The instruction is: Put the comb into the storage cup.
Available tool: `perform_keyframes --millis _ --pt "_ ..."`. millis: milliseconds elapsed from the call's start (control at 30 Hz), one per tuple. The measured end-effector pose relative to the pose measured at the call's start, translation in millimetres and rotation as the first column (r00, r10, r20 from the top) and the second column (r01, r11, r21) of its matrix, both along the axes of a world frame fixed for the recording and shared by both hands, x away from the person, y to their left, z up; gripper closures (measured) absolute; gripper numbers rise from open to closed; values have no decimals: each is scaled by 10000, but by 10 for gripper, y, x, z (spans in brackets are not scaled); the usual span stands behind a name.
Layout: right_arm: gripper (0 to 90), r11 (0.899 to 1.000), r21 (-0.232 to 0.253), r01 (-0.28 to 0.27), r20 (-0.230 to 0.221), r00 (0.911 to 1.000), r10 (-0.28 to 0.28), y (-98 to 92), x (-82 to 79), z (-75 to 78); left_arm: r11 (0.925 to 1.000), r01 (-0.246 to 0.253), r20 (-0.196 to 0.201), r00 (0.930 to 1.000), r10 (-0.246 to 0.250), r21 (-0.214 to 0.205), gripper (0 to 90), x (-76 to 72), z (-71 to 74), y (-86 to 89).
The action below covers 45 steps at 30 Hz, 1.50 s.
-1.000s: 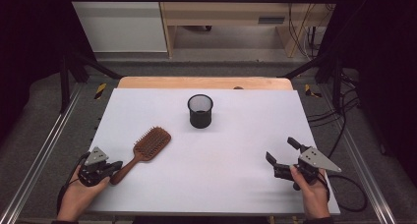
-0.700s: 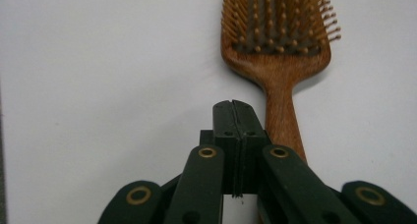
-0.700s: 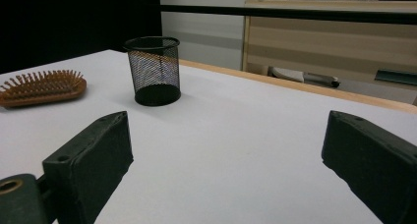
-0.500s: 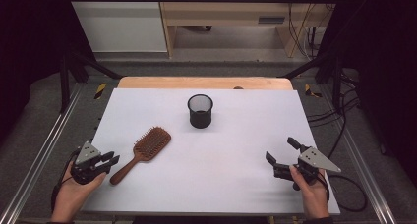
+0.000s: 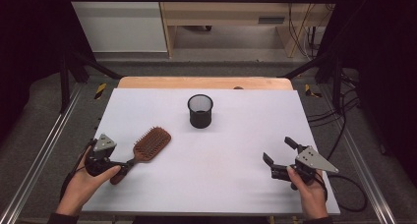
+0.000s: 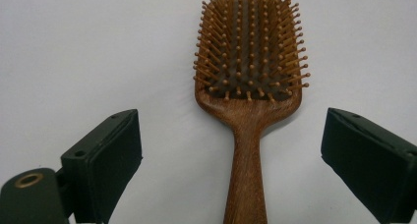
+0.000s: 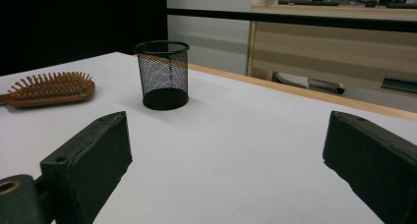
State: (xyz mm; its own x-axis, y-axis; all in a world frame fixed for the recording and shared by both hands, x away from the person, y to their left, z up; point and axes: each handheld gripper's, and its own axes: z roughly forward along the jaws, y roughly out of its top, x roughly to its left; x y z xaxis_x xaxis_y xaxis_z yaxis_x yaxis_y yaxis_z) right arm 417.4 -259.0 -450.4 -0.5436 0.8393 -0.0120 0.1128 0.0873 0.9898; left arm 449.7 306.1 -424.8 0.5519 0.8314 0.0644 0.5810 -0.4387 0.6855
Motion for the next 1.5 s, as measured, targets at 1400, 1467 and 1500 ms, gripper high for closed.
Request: perform_keyframes --millis 1400,1467,1500 --pt "35 9998 -154 -95 -106 9999 93 45 -11 -14 9857 956 -1531 9854 -740 1386 74 144 -131 -300" --pt "35 9998 -152 -99 -100 9999 98 46 -13 -13 9826 1107 -1657 9825 -855 1494 75 152 -139 -309" --pt "35 9998 -147 -98 -98 9999 97 45 -13 -12 9817 1131 -1677 9820 -870 1531 77 154 -141 -311"
